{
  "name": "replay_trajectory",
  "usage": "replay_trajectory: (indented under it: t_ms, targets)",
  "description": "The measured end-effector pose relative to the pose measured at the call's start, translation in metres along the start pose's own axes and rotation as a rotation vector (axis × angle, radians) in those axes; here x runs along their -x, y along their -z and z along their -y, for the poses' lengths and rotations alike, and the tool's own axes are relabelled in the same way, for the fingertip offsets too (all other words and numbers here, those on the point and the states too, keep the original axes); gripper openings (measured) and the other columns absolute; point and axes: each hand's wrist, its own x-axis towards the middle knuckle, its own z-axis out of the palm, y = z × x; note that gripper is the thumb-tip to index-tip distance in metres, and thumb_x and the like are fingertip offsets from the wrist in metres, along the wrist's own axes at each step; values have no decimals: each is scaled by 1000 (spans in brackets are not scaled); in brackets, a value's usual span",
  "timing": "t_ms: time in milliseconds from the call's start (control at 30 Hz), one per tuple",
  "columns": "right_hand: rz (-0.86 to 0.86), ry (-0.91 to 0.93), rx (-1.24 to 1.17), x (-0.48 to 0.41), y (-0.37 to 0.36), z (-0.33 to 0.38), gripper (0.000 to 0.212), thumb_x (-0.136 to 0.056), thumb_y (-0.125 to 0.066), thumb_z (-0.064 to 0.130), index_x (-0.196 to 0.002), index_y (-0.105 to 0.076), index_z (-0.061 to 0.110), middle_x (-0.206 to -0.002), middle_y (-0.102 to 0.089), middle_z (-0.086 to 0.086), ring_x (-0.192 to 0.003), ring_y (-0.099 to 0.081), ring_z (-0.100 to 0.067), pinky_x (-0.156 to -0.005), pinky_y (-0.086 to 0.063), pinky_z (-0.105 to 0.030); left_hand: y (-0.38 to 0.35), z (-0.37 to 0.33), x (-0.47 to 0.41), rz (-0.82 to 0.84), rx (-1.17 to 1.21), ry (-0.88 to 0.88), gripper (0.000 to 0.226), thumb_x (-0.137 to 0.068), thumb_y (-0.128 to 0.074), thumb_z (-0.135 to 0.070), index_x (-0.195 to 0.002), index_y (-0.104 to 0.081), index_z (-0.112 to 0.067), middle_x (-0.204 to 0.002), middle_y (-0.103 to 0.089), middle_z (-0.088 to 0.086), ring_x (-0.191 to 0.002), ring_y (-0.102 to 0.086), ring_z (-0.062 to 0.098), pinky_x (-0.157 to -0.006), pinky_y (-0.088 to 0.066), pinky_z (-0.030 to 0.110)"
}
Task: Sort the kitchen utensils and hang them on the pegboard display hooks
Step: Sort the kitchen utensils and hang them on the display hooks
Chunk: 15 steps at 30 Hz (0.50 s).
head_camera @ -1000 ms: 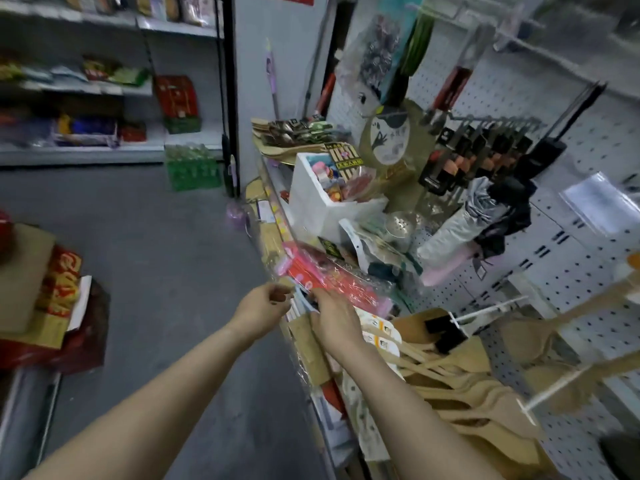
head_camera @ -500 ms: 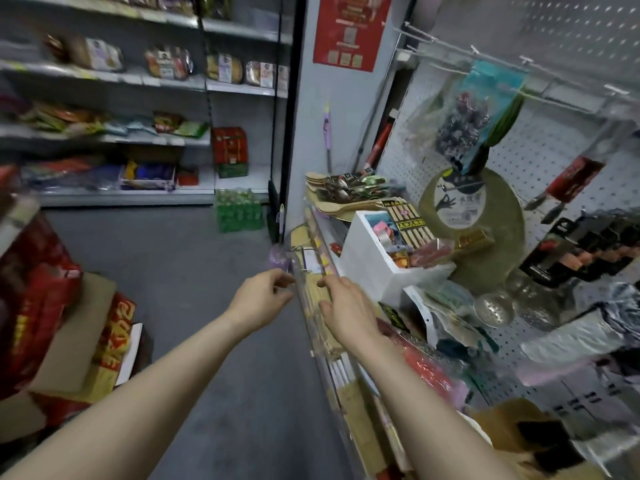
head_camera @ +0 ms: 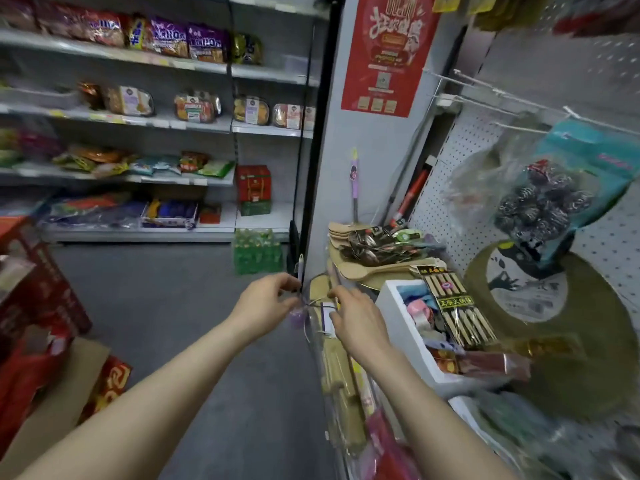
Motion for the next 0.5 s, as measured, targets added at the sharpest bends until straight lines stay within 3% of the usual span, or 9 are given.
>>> replay_trajectory:
  t_ms: [233,367,500]
  targets:
    - [51,-7,10,-76,-25,-2,32,-87,-56,11,-118,-58,19,-125,-59,-7,-118,-51,-29,-93,-41,-37,0,26,-78,30,-3,-19,32,-85,-66,-21,-117,-64,-23,-116,-67,-5,-108,-60,15,-91,-50,33]
    - [16,-72,7,-121,-44,0,33,-86,-55,11,-117,-59,20,-122,-58,-12,-111,-54,-34,-86,-43,-38,6,48,-130,81,-5,-81,32,-85,-66,-21,-117,-64,-23,-113,-67,-4,-103,-61,14,-88,-51,33]
    - [-19,-143,22,-172,-60,15,32,-88,-55,11,-119,-59,20,-124,-59,-10,-113,-53,-31,-91,-41,-34,27,74,-186,140,-34,-149,32,-87,-66,-24,-119,-63,-24,-117,-66,-6,-106,-60,14,-91,-50,35]
